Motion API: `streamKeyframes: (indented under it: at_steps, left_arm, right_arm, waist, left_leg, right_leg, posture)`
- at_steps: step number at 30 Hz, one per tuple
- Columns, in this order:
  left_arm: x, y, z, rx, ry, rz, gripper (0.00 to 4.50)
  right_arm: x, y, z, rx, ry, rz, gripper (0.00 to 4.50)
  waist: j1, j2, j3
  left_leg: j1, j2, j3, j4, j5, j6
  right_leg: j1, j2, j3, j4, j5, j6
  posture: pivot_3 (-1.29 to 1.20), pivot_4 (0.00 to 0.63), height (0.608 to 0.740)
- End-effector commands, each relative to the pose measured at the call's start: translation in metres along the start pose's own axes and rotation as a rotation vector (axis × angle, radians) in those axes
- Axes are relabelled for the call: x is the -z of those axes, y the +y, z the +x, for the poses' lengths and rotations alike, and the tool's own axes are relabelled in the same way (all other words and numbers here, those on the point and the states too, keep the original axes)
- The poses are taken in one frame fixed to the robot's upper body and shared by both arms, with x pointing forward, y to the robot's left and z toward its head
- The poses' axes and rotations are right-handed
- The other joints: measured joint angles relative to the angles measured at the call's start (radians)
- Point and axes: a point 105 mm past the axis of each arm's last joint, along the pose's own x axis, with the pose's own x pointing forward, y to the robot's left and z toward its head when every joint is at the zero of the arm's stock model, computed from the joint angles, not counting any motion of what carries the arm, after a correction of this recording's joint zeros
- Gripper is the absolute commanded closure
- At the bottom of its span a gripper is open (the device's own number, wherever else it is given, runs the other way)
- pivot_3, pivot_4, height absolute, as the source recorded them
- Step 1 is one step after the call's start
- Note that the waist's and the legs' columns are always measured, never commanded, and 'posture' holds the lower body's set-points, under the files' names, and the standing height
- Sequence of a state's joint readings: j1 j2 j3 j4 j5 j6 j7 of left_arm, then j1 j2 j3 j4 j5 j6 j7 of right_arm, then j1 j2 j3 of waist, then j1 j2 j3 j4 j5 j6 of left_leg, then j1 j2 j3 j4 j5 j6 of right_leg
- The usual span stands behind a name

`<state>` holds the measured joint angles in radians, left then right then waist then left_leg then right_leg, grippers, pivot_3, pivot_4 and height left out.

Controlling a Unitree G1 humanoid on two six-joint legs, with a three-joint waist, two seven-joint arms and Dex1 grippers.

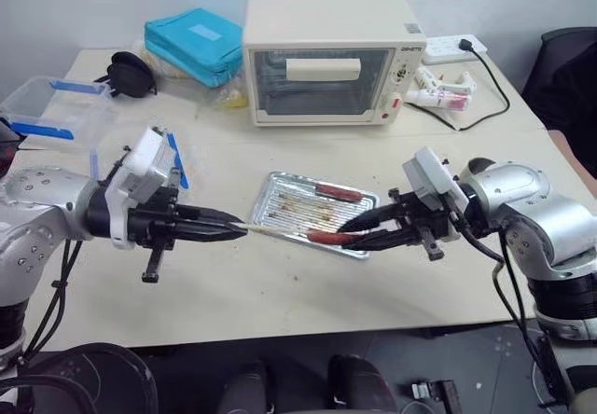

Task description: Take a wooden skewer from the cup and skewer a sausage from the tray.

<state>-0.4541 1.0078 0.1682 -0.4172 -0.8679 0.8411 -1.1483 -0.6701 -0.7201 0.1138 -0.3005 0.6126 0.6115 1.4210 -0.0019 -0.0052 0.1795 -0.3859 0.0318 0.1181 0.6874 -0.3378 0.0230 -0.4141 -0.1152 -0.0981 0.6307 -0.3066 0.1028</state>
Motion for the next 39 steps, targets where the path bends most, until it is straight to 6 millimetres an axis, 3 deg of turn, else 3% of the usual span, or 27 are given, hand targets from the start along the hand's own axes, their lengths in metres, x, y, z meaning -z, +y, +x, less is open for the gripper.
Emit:
streamKeyframes:
  at_steps: [1,3,12,19,24,27,30,33,39]
  left_arm:
    - [-0.003,-0.001,-0.001,-0.034,-0.006,0.037,4.50]
    - [-0.002,-0.001,-0.001,-0.052,-0.015,0.031,4.50]
    - [0.001,0.000,-0.013,-0.214,-0.058,0.029,4.50]
    - [0.004,0.006,-0.041,-0.682,-0.100,0.096,4.50]
    - [0.011,0.014,-0.072,-1.076,-0.145,0.058,4.50]
    - [0.022,0.022,-0.108,-1.405,-0.173,-0.007,4.50]
    - [0.040,0.027,-0.133,-1.616,-0.146,-0.090,4.50]
    - [0.056,0.034,-0.145,-1.706,-0.127,-0.180,4.50]
    - [0.083,0.049,-0.146,-1.701,-0.069,-0.325,4.50]
  right_arm:
    - [-0.011,0.003,0.001,-0.014,-0.004,-0.076,2.37]
    - [-0.010,0.000,0.000,0.014,0.000,-0.086,1.75]
    - [-0.010,-0.016,-0.014,0.133,0.012,-0.093,1.75]
    - [-0.026,-0.038,-0.039,0.333,-0.095,-0.009,1.75]
    - [-0.035,-0.045,-0.043,0.419,-0.176,0.042,1.75]
    - [-0.036,-0.043,-0.038,0.432,-0.201,0.042,1.75]
    - [-0.038,-0.042,-0.034,0.435,-0.230,0.051,1.75]
    - [-0.040,-0.040,-0.030,0.433,-0.245,0.054,1.75]
    - [-0.043,-0.039,-0.029,0.432,-0.254,0.044,1.75]
  waist:
    - [0.000,0.000,0.000]
    - [0.000,0.000,0.000]
    - [-0.001,0.000,0.000]
    - [-0.001,0.000,0.000]
    - [0.000,0.000,0.000]
    - [0.001,-0.001,0.000]
    - [0.000,-0.001,-0.001]
    - [0.001,-0.001,-0.001]
    - [0.000,-0.002,-0.001]
  left_leg:
    - [0.000,0.000,0.000,0.000,0.000,0.000]
    - [0.000,0.000,0.000,0.000,0.000,0.000]
    - [0.000,0.000,0.000,0.001,0.000,0.000]
    - [0.000,0.000,-0.001,0.001,0.000,0.000]
    - [0.000,0.000,-0.003,0.001,0.000,0.000]
    - [0.000,0.000,-0.003,0.001,0.000,0.000]
    - [0.000,0.000,-0.003,0.001,0.000,0.000]
    - [0.000,-0.001,-0.003,0.001,0.000,0.000]
    - [0.000,0.000,-0.002,0.001,0.000,0.000]
  right_leg:
    - [0.000,0.000,0.000,0.000,0.000,0.000]
    - [0.000,0.000,0.000,0.000,0.000,0.000]
    - [0.000,-0.001,0.000,0.000,0.000,0.000]
    - [0.001,-0.002,0.001,0.000,0.000,0.000]
    - [0.002,-0.003,0.007,0.000,0.000,0.000]
    - [0.002,-0.003,0.007,0.000,0.000,0.000]
    - [0.002,-0.003,0.007,0.000,0.000,0.000]
    - [0.002,-0.003,0.007,0.000,0.000,0.000]
    - [0.002,-0.002,0.007,0.000,0.000,0.000]
  posture:
    - [0.00,0.150,0.740]
    - [0.00,0.150,0.740]
    - [0.00,0.150,0.740]
    - [0.00,0.150,0.740]
    - [0.00,0.150,0.740]
    - [0.00,0.150,0.740]
    - [0.00,0.150,0.740]
    - [0.00,0.150,0.740]
    - [0.00,0.150,0.740]
